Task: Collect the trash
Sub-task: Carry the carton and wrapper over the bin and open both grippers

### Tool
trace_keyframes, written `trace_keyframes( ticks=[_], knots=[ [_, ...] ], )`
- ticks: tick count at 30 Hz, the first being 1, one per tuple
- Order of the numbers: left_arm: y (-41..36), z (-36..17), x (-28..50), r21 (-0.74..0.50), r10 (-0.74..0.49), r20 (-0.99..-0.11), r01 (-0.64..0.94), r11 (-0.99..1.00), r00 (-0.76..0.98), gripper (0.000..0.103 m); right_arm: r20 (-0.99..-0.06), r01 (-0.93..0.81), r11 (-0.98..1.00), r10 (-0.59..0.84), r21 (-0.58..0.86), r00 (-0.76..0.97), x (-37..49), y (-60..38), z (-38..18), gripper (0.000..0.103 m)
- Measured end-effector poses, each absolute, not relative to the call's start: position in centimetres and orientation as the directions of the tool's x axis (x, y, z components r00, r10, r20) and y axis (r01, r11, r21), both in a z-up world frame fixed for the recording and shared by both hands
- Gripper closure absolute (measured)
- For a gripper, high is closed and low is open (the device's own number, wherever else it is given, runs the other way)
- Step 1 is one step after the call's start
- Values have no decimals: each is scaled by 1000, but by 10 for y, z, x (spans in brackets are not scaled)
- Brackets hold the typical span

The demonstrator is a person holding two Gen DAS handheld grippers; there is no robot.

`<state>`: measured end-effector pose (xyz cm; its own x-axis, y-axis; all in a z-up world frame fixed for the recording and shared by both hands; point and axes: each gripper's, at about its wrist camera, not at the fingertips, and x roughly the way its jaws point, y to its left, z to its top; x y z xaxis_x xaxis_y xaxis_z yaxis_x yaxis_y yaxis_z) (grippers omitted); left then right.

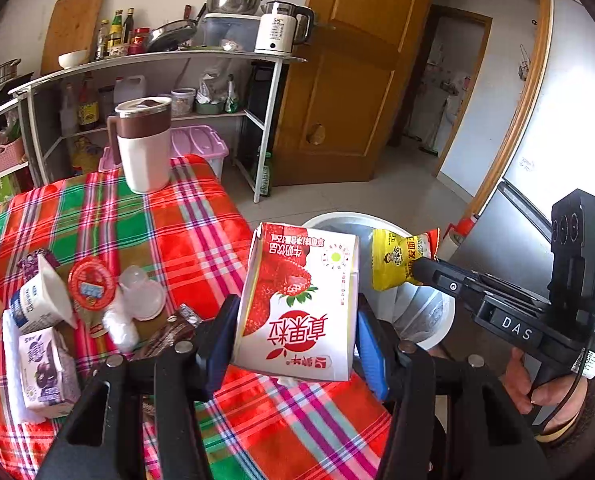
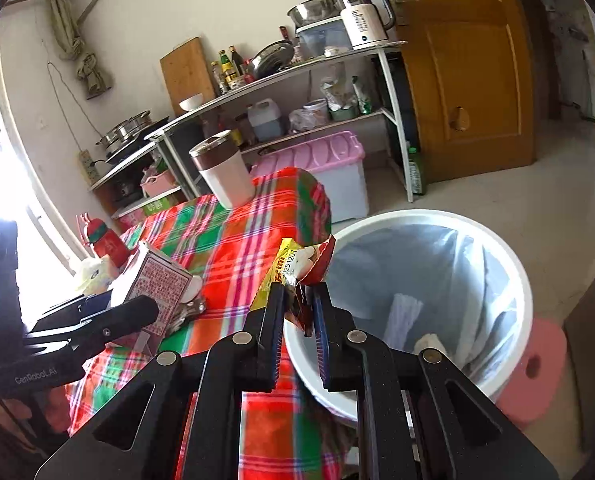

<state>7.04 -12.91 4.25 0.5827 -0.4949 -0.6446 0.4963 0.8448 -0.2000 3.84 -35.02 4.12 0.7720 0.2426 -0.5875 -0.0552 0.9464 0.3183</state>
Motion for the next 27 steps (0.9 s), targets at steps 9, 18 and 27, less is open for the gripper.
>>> trace_keyframes(
  ticks=[9,18,27],
  knots=[
    [-197,26,83,-202,-534,-684,575,793,496,46,-646,60,958,142,281,750,40,-398,20,88],
    [-240,-3,94,-207,-519,-745,594,777,419,46,-703,136,963,69,232,708,43,-426,-4,88],
    [-249,-18,104,-218,-504,-771,583,783,389,44,-737,167,959,59,229,673,52,-437,-19,86]
  ],
)
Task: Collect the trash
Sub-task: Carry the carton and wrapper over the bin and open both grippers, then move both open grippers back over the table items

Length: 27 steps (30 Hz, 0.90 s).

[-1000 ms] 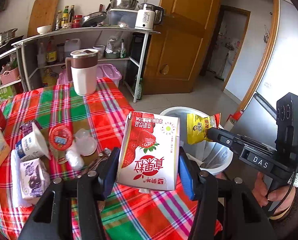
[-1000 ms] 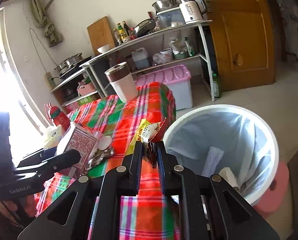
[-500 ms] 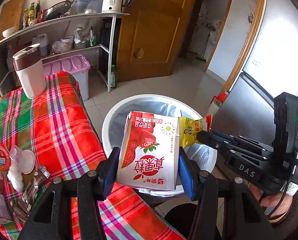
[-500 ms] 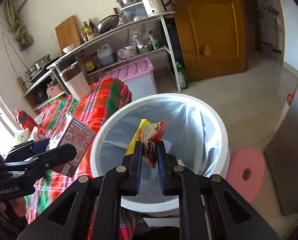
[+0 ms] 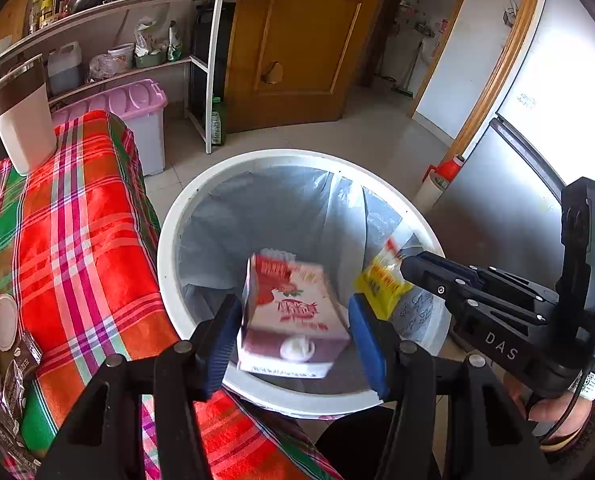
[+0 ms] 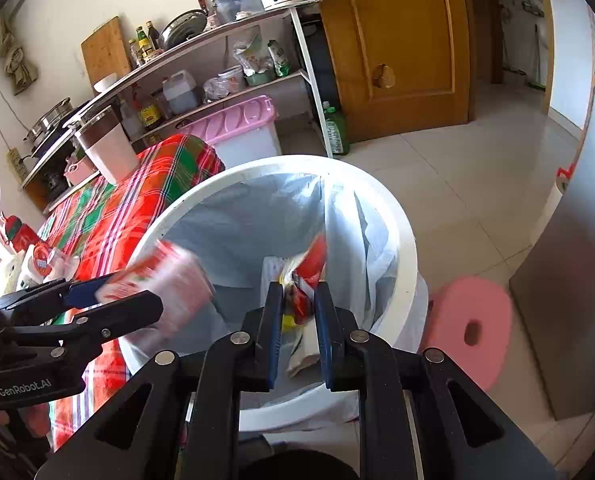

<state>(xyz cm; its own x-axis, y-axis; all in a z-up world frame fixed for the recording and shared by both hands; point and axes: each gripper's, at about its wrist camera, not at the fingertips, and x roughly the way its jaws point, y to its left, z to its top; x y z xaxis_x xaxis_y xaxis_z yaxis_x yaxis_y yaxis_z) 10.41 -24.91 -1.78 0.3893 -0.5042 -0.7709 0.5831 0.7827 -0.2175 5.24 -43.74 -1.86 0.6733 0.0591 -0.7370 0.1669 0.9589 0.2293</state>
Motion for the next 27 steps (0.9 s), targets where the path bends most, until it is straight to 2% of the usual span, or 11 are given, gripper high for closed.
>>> trace_keyframes(
  ticks=[2,7,12,17,27],
  knots=[
    [-247,-17,104,-217,-502,-771,580,785,392,38,-742,175,958,53,226,668,52,-437,-20,84],
    [-236,-13,103,-225,-502,-764,562,796,404,36,-742,173,960,50,221,668,51,-432,-18,75],
    [-215,-2,95,-225,-512,-737,554,802,441,33,-727,160,960,61,232,684,48,-425,-11,73],
    [-179,7,84,-204,-481,-716,507,837,506,32,-697,123,963,84,241,712,42,-408,2,64],
    [-85,18,61,-168,-369,-679,354,920,635,30,-663,-8,967,179,253,727,41,-345,15,59]
  ],
)
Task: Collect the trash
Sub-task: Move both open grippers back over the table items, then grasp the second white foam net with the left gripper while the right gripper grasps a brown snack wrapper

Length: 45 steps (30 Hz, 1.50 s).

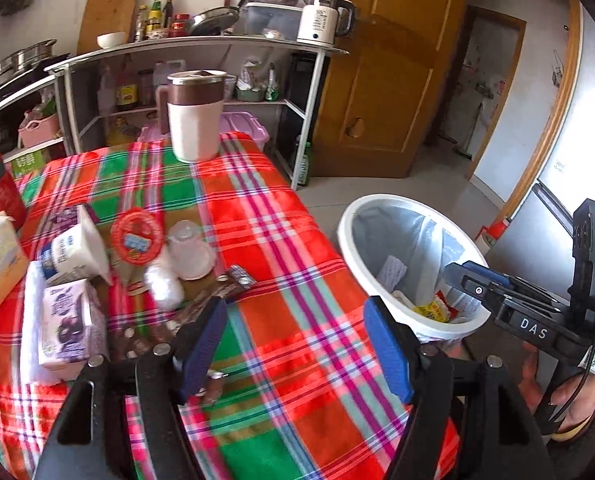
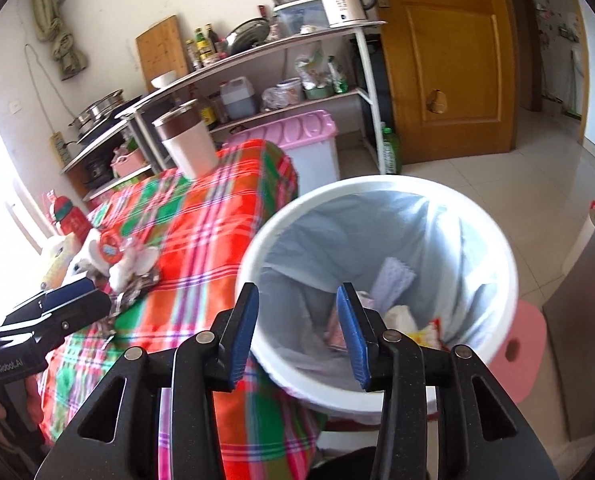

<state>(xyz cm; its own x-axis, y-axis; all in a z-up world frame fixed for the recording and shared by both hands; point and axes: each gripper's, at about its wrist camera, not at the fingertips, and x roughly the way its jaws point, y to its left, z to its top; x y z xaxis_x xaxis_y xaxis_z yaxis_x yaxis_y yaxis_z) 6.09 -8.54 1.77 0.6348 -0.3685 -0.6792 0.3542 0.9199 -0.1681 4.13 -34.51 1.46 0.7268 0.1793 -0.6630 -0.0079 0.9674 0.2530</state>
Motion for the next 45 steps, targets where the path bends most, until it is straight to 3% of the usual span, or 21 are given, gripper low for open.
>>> trace_keyframes(
  ticks=[8,21,38,42,45],
  knots=[
    [-5,17,49,-134,-227,-672,185,973,705,29,-663,-145,959,275,245,697,50,-280,12,58],
    [86,-11,43,-143,-103,-710,1,990,696,29,-690,-368,904,410,219,597,61,-180,-4,58],
    [113,-37,77,-232,-174,-747,-7,973,641,29,-769,-461,873,404,161,496,77,-122,-33,58],
    [112,-37,85,-180,-130,-755,-13,984,643,29,-776,-465,873,392,145,495,78,-118,-35,58],
    [114,-42,92,-214,-159,-770,-15,977,618,29,-777,-461,877,384,138,498,80,-116,-35,58]
  ],
)
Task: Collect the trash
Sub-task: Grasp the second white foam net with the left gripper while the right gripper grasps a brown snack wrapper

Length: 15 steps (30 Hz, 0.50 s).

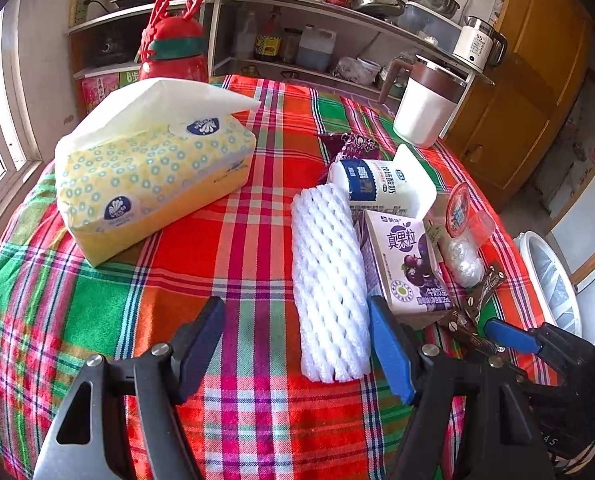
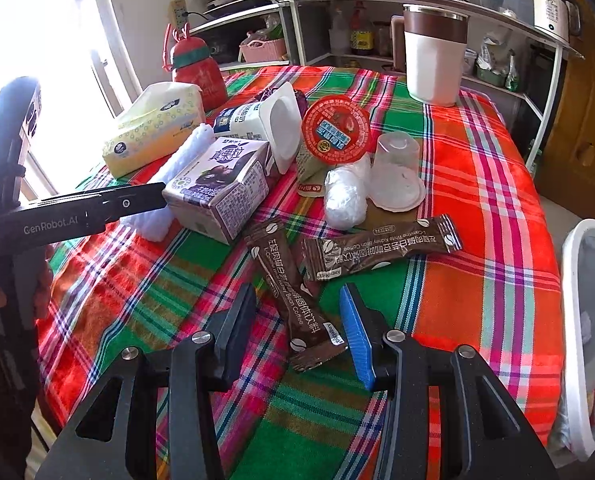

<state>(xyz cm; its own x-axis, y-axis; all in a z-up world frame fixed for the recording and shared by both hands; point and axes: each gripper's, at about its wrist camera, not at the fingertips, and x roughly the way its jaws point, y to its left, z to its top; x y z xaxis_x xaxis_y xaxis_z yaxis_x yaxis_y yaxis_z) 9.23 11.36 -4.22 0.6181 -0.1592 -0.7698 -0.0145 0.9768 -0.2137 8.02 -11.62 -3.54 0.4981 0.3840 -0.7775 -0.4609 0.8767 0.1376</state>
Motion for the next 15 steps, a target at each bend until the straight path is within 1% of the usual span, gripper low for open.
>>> trace_keyframes(
  ticks=[3,6,7,8,9,11,14,15],
  knots=[
    [110,-44,94,-193,-146,-773,-9,981,618,29,-778,-460,877,381,135,499,81,-117,-35,58],
    [108,-45,97,-215,-168,-775,-4,977,610,29,-780,-460,878,376,129,500,81,-115,-35,58],
    [107,-45,98,-204,-160,-775,-3,979,612,30,-780,-460,879,373,124,503,80,-115,-35,60],
    [105,-44,97,-184,-144,-774,-2,983,617,32,-780,-458,881,367,118,506,80,-114,-35,64],
    [104,-44,97,-166,-129,-775,-1,986,618,33,-781,-454,884,360,110,511,80,-114,-36,65],
    [103,-46,98,-177,-145,-781,6,984,607,42,-781,-451,886,356,107,513,79,-114,-36,72],
    [100,-46,99,-175,-144,-784,7,984,604,49,-780,-447,887,357,112,514,80,-116,-36,78],
    [100,-46,99,-172,-143,-785,9,985,603,51,-779,-446,888,358,113,515,79,-117,-36,79]
  ],
)
